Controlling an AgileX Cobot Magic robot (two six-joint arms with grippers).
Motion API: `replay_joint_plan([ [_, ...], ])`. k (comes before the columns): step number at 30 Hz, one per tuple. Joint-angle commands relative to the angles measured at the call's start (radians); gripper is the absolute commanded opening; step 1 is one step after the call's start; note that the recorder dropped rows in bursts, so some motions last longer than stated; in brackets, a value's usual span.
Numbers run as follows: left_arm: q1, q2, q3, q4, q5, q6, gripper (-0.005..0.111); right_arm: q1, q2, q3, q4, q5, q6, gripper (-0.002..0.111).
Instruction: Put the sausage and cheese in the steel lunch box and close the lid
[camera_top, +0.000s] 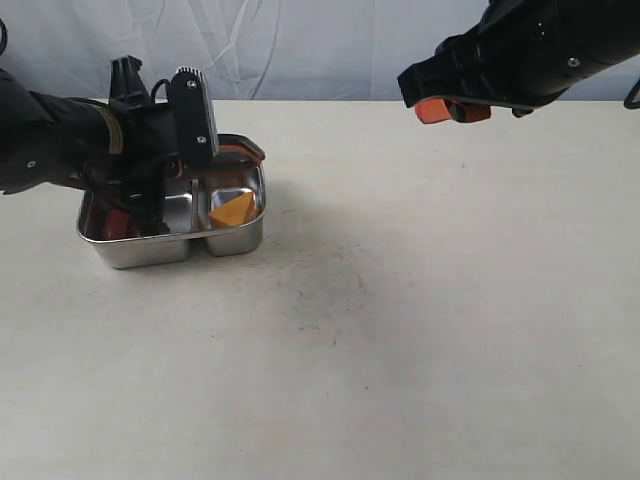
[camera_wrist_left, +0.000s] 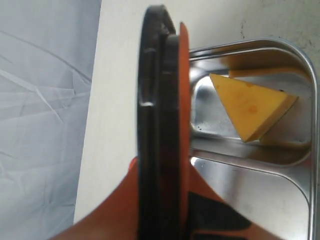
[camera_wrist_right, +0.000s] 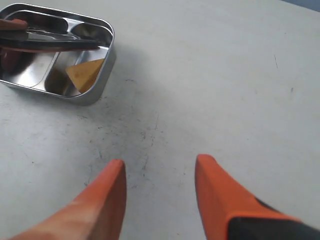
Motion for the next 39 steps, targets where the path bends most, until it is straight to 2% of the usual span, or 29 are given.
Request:
replay_joint_plan([
  [1, -0.002, 0.002, 0.005, 0.002, -0.009, -0.008, 0.0, -0.006, -0.009, 0.0, -0.008, 0.0, 0.003, 0.043],
  [7, -0.012, 0.004, 0.013, 0.036, 0.052, -0.004, 0.0, -0.006, -0.009, 0.0, -0.008, -0.002, 0.005, 0.043],
  [18, -0.103, 0.007, 0.028, 0.078, 0.171, -0.006, 0.0, -0.006, -0.009, 0.0, -0.008, -0.002, 0.017, 0.043],
  [26, -0.103, 0.039, 0.028, 0.027, 0.254, -0.007, 0.0, -0.006, -0.009, 0.0, 0.005, 0.002, 0.017, 0.043],
  [29, -0.103, 0.045, 0.028, -0.027, 0.252, -0.007, 0.007, -0.006, -0.009, 0.0, 0.005, 0.002, 0.017, 0.043],
  [36, -0.103, 0.069, 0.028, -0.104, 0.252, -0.007, 0.039, -0.006, -0.009, 0.0, 0.005, 0.004, 0.019, 0.043],
  [39, -0.103, 0.069, 0.028, -0.114, 0.251, -0.007, 0.041, -0.006, -0.009, 0.0, 0.005, 0.004, 0.019, 0.043],
])
